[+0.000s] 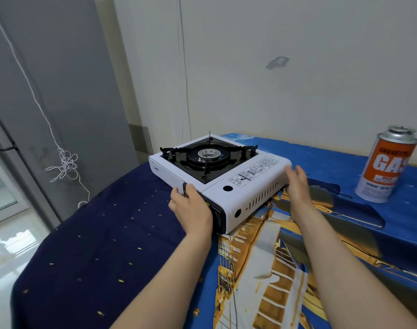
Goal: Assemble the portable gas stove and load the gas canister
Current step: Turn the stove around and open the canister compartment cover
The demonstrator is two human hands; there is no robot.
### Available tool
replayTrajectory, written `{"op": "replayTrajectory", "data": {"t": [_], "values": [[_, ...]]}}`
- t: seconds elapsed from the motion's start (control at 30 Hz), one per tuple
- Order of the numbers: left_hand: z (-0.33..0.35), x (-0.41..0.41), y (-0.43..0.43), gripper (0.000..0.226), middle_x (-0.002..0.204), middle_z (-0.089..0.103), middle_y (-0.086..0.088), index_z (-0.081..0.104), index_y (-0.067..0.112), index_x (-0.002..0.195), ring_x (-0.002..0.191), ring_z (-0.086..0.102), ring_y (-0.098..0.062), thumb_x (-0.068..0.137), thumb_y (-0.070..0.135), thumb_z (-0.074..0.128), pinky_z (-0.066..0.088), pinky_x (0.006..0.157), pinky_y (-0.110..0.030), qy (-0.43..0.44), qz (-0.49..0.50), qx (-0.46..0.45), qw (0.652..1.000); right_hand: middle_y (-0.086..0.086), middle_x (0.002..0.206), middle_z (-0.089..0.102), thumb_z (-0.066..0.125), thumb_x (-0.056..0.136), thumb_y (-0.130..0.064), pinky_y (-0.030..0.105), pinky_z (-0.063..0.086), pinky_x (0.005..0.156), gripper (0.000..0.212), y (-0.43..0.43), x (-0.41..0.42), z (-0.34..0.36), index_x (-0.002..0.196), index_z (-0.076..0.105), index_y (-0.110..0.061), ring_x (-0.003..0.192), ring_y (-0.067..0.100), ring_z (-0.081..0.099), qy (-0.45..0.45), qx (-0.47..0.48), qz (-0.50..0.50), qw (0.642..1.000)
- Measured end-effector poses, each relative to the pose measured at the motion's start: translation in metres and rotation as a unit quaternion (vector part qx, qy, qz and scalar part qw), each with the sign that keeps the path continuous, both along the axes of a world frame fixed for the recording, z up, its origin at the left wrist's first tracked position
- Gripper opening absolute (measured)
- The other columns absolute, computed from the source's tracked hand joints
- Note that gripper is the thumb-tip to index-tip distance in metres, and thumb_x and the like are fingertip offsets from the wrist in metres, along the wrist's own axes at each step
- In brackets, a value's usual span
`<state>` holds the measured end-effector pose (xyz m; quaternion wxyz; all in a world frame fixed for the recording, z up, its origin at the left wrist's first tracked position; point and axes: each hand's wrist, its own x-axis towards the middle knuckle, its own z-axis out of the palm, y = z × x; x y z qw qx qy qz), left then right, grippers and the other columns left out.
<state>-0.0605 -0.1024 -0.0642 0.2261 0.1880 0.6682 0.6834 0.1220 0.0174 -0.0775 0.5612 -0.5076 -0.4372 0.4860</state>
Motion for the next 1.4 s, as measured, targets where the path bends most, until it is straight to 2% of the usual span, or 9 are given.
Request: {"op": "replayTrajectory", "data": {"t": [0.23, 0.43, 0.57, 0.67, 0.8, 0.9, 1.03, 1.2, 1.4], "values": [[-0.001, 0.026, -0.003, 0.051, 0.149, 0.032, -0.008, 0.035, 0.013, 0.143, 0.134, 0.024, -0.026, 0.096, 0.033, 0.039, 0.022, 0.111, -0.045, 0.072, 0.029, -0.007, 0.997, 0.008, 0.152, 0.033, 0.041, 0.097, -0.048, 0.054, 0.027, 0.111, 0.063, 0.003, 0.003, -0.003, 0.152, 0.022, -0.026, 0.139, 0.03, 0.031, -0.019, 0.008, 0.038, 0.999], [-0.001, 0.022, -0.003, 0.047, 0.141, 0.033, -0.006, 0.043, 0.014, 0.136, 0.123, 0.036, -0.023, 0.095, 0.038, 0.041, 0.032, 0.103, -0.039, 0.069, 0.01, 0.022, 0.997, 0.008, 0.15, 0.037, 0.042, 0.097, -0.046, 0.048, 0.031, 0.108, 0.06, 0.006, 0.003, -0.005, 0.15, 0.026, -0.023, 0.135, 0.028, 0.036, -0.012, 0.014, 0.015, 1.0], [-0.001, 0.005, 0.0, 0.044, 0.13, 0.041, 0.004, 0.048, 0.021, 0.133, 0.105, 0.045, -0.016, 0.095, 0.039, 0.038, 0.033, 0.089, -0.033, 0.056, 0.006, 0.034, 0.998, 0.006, 0.143, 0.042, 0.046, 0.095, -0.041, 0.035, 0.035, 0.089, 0.056, 0.004, 0.001, -0.005, 0.146, 0.033, -0.022, 0.117, 0.017, 0.041, -0.029, 0.047, -0.039, 0.998], [-0.004, -0.007, 0.002, 0.04, 0.123, 0.047, 0.009, 0.048, 0.023, 0.131, 0.103, 0.044, -0.011, 0.094, 0.037, 0.041, 0.03, 0.086, -0.03, 0.041, -0.009, 0.05, 0.998, 0.005, 0.134, 0.046, 0.047, 0.095, -0.037, 0.028, 0.037, 0.078, 0.05, 0.001, -0.001, -0.007, 0.142, 0.038, -0.021, 0.105, 0.013, 0.042, -0.053, 0.068, -0.076, 0.993], [-0.007, -0.019, 0.005, 0.028, 0.111, 0.056, 0.01, 0.05, 0.029, 0.115, 0.1, 0.05, -0.01, 0.09, 0.039, 0.044, 0.035, 0.084, -0.031, 0.019, -0.034, 0.071, 0.997, 0.007, 0.134, 0.049, 0.045, 0.095, -0.036, 0.033, 0.038, 0.085, 0.044, -0.004, -0.002, -0.007, 0.136, 0.045, -0.019, 0.105, 0.014, 0.045, -0.079, 0.075, -0.116, 0.987], [-0.008, -0.027, 0.007, 0.036, 0.106, 0.055, 0.016, 0.052, 0.028, 0.121, 0.101, 0.05, -0.008, 0.088, 0.041, 0.044, 0.035, 0.085, -0.031, 0.004, -0.055, 0.081, 0.995, 0.007, 0.128, 0.05, 0.044, 0.096, -0.036, 0.031, 0.037, 0.082, 0.037, -0.008, -0.004, -0.007, 0.127, 0.051, -0.017, 0.103, 0.014, 0.046, -0.081, 0.084, -0.134, 0.984], [-0.01, -0.027, 0.007, 0.044, 0.117, 0.049, 0.013, 0.047, 0.024, 0.133, 0.109, 0.045, -0.011, 0.091, 0.036, 0.041, 0.033, 0.09, -0.032, 0.026, -0.056, 0.068, 0.996, 0.005, 0.118, 0.049, 0.044, 0.097, -0.034, 0.029, 0.037, 0.077, 0.031, -0.011, -0.005, -0.006, 0.12, 0.053, -0.016, 0.103, 0.016, 0.047, -0.096, 0.091, -0.136, 0.982], [-0.01, -0.002, 0.002, 0.048, 0.118, 0.035, 0.006, 0.037, 0.017, 0.139, 0.104, 0.042, -0.018, 0.093, 0.032, 0.039, 0.032, 0.085, -0.033, 0.076, 0.004, 0.04, 0.996, 0.004, 0.112, 0.053, 0.04, 0.098, -0.037, 0.032, 0.04, 0.075, 0.03, -0.01, -0.004, -0.006, 0.118, 0.052, -0.017, 0.102, 0.018, 0.05, -0.097, 0.079, -0.097, 0.987], [-0.011, -0.016, 0.001, 0.052, 0.128, 0.046, 0.006, 0.035, 0.021, 0.143, 0.113, 0.043, -0.013, 0.093, 0.033, 0.042, 0.035, 0.094, -0.034, 0.082, -0.034, 0.046, 0.995, 0.001, 0.092, 0.053, 0.04, 0.098, -0.036, 0.025, 0.037, 0.059, 0.028, -0.012, -0.007, -0.006, 0.103, 0.053, -0.013, 0.079, 0.011, 0.048, -0.113, 0.08, -0.129, 0.982]]}}
